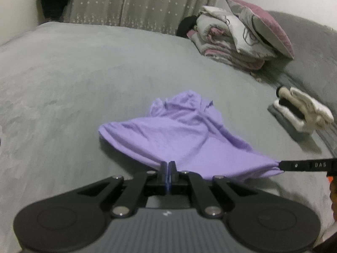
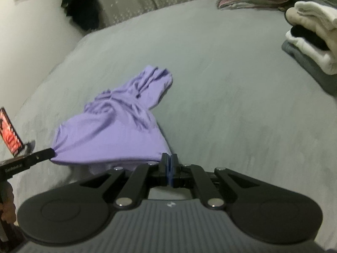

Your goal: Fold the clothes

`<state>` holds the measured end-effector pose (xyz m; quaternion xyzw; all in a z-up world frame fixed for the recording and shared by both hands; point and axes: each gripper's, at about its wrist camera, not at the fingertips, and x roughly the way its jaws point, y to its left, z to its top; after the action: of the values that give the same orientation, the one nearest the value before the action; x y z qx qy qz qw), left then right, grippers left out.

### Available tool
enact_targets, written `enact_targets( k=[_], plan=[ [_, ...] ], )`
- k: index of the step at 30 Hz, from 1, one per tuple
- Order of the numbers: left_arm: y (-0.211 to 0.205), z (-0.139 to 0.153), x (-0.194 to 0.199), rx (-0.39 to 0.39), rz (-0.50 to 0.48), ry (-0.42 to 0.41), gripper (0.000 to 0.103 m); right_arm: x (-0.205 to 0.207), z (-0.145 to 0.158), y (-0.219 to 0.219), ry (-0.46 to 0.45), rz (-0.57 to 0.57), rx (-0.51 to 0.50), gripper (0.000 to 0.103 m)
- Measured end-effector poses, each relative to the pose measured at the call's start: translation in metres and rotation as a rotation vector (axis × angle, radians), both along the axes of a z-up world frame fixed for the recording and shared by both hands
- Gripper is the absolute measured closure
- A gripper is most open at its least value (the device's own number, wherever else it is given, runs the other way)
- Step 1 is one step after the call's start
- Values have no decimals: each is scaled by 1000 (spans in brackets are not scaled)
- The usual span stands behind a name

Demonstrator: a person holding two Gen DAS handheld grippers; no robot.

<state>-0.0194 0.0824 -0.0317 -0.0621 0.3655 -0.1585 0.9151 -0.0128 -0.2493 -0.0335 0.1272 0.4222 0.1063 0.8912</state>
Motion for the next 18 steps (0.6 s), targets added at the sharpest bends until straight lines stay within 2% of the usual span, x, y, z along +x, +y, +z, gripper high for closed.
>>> enact_targets(
  k=[9, 10, 11, 13, 14, 15, 16, 17, 18],
  plan=[
    [1, -25, -3, 51, -58, 95, 102, 10, -23, 15, 91, 59, -49, 101],
    [1, -25, -2, 50, -63, 96, 102, 11, -23, 16, 88, 58, -53, 99],
    [1, -24, -2, 54, -66, 90, 102, 13, -21, 17, 82, 57, -51, 89],
    [1, -21, -1, 74, -65, 67, 98, 14, -18, 17, 72, 43, -52, 88],
    [0, -20, -1, 94, -59, 51, 95, 16, -17, 18, 68, 36, -54, 86],
    [-1, -18, 0, 114, -53, 37, 82, 17, -16, 18, 64, 29, -54, 83],
    [0, -16, 1, 125, -44, 26, 64, 17, -14, 19, 59, 23, -49, 69],
    [1, -14, 2, 128, -33, 16, 57, 18, -12, 20, 53, 16, -44, 52],
    [4, -12, 3, 122, -22, 9, 52, 19, -10, 21, 44, 11, -39, 47]
  ],
)
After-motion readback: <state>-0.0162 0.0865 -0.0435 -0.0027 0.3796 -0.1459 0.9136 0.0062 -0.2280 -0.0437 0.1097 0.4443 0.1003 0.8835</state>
